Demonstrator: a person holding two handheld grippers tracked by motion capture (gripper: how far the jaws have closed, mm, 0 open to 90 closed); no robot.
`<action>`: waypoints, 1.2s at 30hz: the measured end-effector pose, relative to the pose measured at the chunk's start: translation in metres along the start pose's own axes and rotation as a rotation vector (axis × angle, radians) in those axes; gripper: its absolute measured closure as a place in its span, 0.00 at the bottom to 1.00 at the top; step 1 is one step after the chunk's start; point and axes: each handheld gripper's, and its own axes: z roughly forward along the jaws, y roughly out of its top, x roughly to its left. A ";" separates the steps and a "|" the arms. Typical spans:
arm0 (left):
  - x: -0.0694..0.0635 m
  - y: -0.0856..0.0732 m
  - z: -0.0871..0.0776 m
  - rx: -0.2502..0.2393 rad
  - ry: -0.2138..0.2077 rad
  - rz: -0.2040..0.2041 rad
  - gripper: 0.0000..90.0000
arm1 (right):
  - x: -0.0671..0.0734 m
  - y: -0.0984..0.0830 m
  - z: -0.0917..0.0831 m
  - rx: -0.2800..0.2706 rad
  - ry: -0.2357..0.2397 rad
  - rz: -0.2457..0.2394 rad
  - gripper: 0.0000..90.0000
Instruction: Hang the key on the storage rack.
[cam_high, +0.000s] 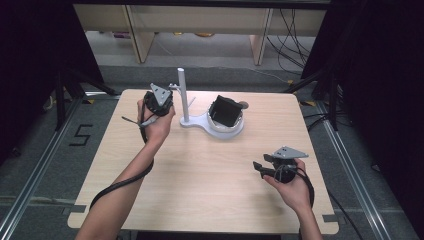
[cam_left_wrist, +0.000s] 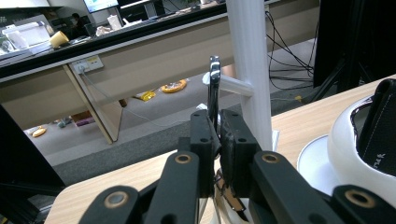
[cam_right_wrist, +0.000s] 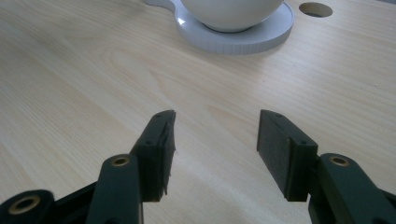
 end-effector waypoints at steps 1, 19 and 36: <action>0.000 0.000 0.000 0.000 0.000 -0.002 0.93 | 0.000 0.000 0.000 0.000 0.000 0.000 0.53; -0.006 0.000 0.003 0.013 0.017 0.058 0.89 | -0.001 -0.001 0.001 -0.004 -0.002 -0.015 0.53; -0.016 0.003 0.001 -0.009 -0.021 0.059 0.82 | -0.002 -0.001 -0.002 0.005 0.003 -0.019 0.52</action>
